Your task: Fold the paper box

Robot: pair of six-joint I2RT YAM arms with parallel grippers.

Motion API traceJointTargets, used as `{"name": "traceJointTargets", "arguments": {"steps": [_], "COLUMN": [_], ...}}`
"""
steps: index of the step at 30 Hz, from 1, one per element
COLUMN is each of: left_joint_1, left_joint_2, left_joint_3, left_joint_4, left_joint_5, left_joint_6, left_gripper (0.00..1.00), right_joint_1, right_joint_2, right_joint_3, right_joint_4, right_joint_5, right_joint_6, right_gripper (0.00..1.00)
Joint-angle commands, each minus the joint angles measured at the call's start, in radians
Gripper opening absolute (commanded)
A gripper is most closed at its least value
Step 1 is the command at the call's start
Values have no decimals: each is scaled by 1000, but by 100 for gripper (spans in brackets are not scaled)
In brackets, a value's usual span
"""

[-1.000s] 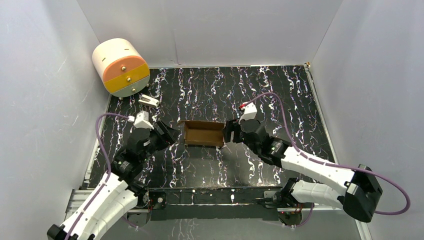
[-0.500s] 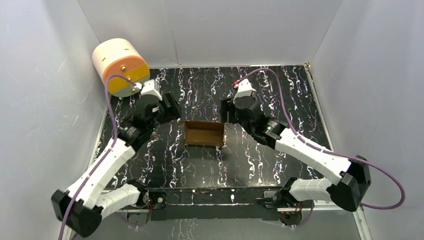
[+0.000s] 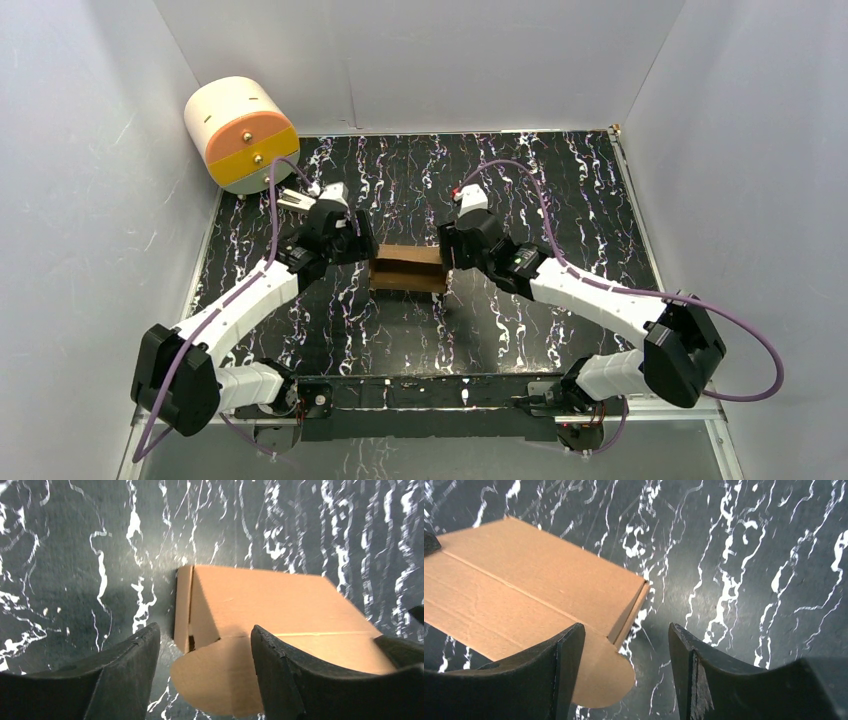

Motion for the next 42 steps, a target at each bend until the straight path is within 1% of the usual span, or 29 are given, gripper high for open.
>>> {"name": "traceJointTargets", "arguments": {"steps": [1,8,13,22,27,31,33,36,39,42], "left_joint_1": [2,2,1,2,2,0,1,2,2,2], "left_joint_2": [-46,-72,-52,-22,-21,-27,-32,-37,-31,-31], "left_joint_3": [-76,-177,-237,-312,-364,-397,-399,-402,-403,-401], "left_joint_4": [38,85,131,189,222,261,259,264,269,273], "left_joint_5": [39,67,69,63,45,45,46,46,52,56], "left_joint_6": [-19,-65,-89,-112,-129,-133,-132,-132,-133,-137], "left_gripper": [63,60,59,59,57,56,56,56,56,56], "right_joint_1": [2,2,2,2,0,0,0,-3,-11,-16], "right_joint_2": [-51,-64,-62,-23,22,24,-15,-90,-135,-124], "right_joint_3": [-60,-164,-234,-335,-381,-385,-370,-352,-343,-341], "right_joint_4": [79,132,227,345,406,403,373,343,358,403], "right_joint_5": [-33,-53,-65,-83,-57,-70,-66,-47,-90,-151], "right_joint_6": [27,59,75,80,77,73,64,48,41,50], "right_gripper": [70,69,68,68,67,66,66,68,69,69]}}
